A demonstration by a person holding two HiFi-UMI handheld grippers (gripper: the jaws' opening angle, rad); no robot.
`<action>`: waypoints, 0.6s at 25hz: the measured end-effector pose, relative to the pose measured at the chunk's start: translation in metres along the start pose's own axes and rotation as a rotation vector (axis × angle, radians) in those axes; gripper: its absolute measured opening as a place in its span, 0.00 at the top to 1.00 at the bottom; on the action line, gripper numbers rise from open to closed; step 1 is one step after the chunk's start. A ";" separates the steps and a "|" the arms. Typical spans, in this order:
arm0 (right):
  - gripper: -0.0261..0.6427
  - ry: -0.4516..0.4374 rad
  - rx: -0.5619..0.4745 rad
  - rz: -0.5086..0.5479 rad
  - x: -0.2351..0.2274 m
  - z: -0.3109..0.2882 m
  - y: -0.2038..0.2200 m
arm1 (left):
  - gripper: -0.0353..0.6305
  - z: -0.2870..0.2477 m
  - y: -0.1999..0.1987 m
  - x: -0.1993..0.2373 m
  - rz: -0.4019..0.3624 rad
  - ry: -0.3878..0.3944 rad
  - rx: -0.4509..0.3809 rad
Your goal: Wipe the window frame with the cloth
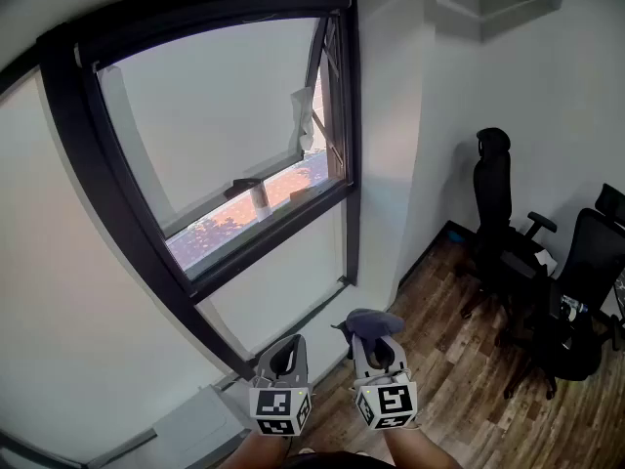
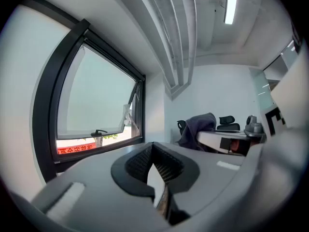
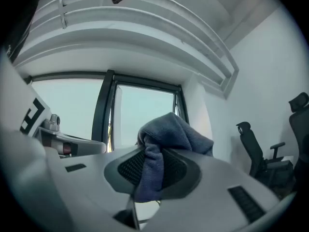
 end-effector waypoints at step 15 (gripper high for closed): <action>0.85 -0.024 -0.005 -0.019 0.033 0.009 0.002 | 0.93 0.026 0.003 0.013 0.004 0.008 -0.004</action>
Point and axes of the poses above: the fingertips, and each gripper's own axes: z backward along the fingers, x to its left, y out of its underside, the point moved 10 cm from there along z, backward along the fingers, and after that the axes turned 15 degrees about y, right-handed, at the moved point
